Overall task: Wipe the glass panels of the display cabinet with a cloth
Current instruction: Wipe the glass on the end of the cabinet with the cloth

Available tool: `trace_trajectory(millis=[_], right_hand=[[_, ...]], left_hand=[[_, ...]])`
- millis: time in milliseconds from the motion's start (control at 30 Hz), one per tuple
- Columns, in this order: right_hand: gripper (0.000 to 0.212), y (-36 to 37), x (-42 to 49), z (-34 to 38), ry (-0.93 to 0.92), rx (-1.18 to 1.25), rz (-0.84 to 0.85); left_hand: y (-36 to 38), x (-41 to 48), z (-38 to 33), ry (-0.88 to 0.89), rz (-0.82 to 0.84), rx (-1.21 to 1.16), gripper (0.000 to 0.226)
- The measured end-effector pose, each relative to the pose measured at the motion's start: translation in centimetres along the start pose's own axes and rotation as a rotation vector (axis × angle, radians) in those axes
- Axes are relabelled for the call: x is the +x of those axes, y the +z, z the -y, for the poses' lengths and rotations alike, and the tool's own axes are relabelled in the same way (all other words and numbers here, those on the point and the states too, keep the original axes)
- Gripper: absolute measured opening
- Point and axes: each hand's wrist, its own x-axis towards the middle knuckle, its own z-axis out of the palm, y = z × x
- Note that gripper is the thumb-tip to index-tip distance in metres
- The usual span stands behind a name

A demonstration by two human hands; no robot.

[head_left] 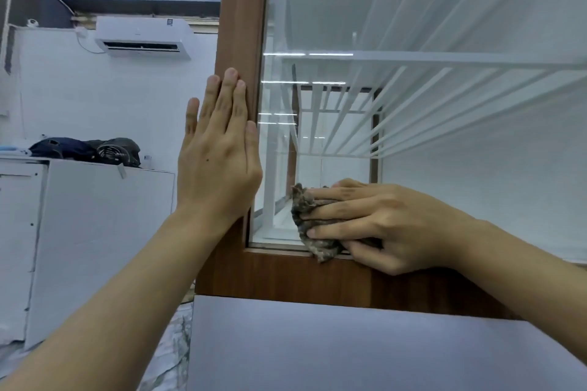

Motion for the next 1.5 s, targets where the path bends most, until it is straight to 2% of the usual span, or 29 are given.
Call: trace_trajectory(millis=[200, 333, 433, 600, 867, 1100, 1233, 1500], right_hand=[[0.038, 1.9, 1.5, 1.8, 0.059, 0.078, -0.025], [0.038, 0.5, -2.1, 1.0, 0.097, 0.101, -0.030], [0.037, -0.6, -5.7, 0.7, 0.144, 0.092, -0.037], [0.038, -2.1, -10.2, 0.2, 0.211, 0.103, -0.053], [0.036, -3.2, -16.9, 0.1, 0.385, 0.083, -0.185], [0.031, -4.5, -22.7, 0.2, 0.498, -0.066, -0.320], [0.030, -5.5, -25.7, 0.8, 0.640, -0.163, -0.375], [0.033, -5.1, -23.5, 2.9, 0.804, -0.185, -0.544]], left_hand=[[0.1, -0.3, -1.0, -0.044, -0.019, 0.064, 0.055], [0.3, -0.7, -2.5, -0.040, -0.021, 0.083, 0.057], [1.2, -1.2, -4.7, 0.061, -0.003, 0.099, 0.058], [3.5, -1.3, -8.7, 0.079, 0.001, -0.034, 0.057], [6.2, -1.9, -13.8, 0.158, 0.005, -0.138, 0.057], [8.6, -1.5, -13.2, 0.140, 0.018, -0.273, 0.060], [9.7, -1.3, -12.8, 0.137, 0.015, -0.351, 0.060], [8.7, -1.7, -13.0, 0.149, 0.029, -0.323, 0.059]])
